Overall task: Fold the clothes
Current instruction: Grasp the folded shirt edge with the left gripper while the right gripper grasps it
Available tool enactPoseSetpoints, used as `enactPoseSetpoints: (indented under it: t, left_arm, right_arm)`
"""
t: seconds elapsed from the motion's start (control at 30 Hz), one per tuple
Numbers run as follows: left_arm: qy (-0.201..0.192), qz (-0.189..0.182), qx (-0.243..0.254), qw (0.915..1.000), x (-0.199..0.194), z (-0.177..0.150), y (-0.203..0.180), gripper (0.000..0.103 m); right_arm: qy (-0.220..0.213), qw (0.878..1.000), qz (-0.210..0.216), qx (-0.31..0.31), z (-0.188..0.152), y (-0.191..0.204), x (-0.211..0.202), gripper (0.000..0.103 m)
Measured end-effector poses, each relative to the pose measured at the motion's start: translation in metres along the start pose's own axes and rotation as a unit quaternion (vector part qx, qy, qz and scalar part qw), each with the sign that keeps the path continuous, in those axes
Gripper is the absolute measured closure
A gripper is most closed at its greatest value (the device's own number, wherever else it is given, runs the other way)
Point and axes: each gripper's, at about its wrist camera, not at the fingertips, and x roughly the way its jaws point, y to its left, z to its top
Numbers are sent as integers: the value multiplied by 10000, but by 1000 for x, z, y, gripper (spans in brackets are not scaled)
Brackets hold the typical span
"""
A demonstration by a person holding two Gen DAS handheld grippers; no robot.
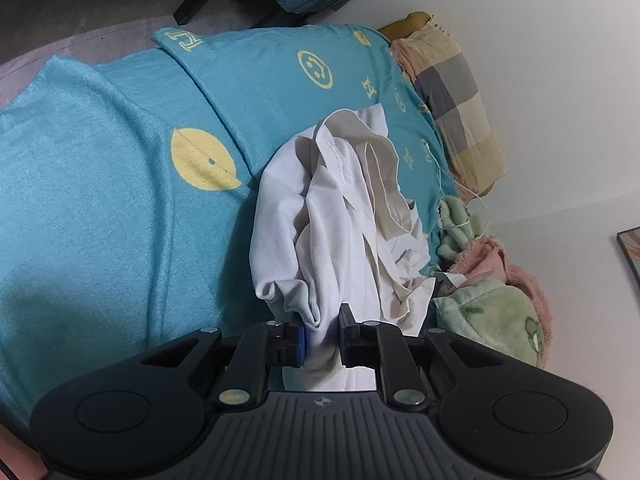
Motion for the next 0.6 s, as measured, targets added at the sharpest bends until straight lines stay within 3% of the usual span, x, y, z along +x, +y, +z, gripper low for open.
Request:
enactPoseSetpoints:
  t: [0.13, 0.27, 0.33, 0.37, 0.4, 0.43, 0.47, 0.53, 0.6]
  left_arm:
    - [9, -55, -23, 10000, -1, 1, 1, 88]
    - [23, -79, 5, 10000, -3, 2, 0, 89]
    - [30, -87, 18, 10000, -4, 4, -1, 89]
    - [34, -95, 21, 9999, -4, 4, -2, 89]
    - [42, -123, 11, 9999, -5, 6, -3, 89]
    - [52, -147, 4, 9999, -6, 7, -5, 89]
    - [73, -156, 10, 9999, -8, 9, -8, 89]
    - [102, -177, 39, 9998, -13, 11, -16, 90]
    - [80, -227, 208, 9995, -24, 10, -30, 90]
  right_arm:
    - [-557, 9964, -365, 533, 3, -19, -11, 24]
    - [-1495, 9856, -560, 554, 4, -20, -35, 24]
    - [-1766, 9809, -691, 441, 4, -18, -39, 27]
    - [-1800, 9801, -741, 383, 4, -16, -39, 32]
    - [-1835, 9793, -792, 325, 4, -15, -39, 50]
    - [-1891, 9779, -851, 253, 3, -13, -39, 77]
    - [-1986, 9756, -926, 156, 3, -10, -42, 86]
    - [-2182, 9718, -889, -72, 1, -3, -53, 94]
    - [-2334, 9683, -800, -393, -2, 10, -67, 94]
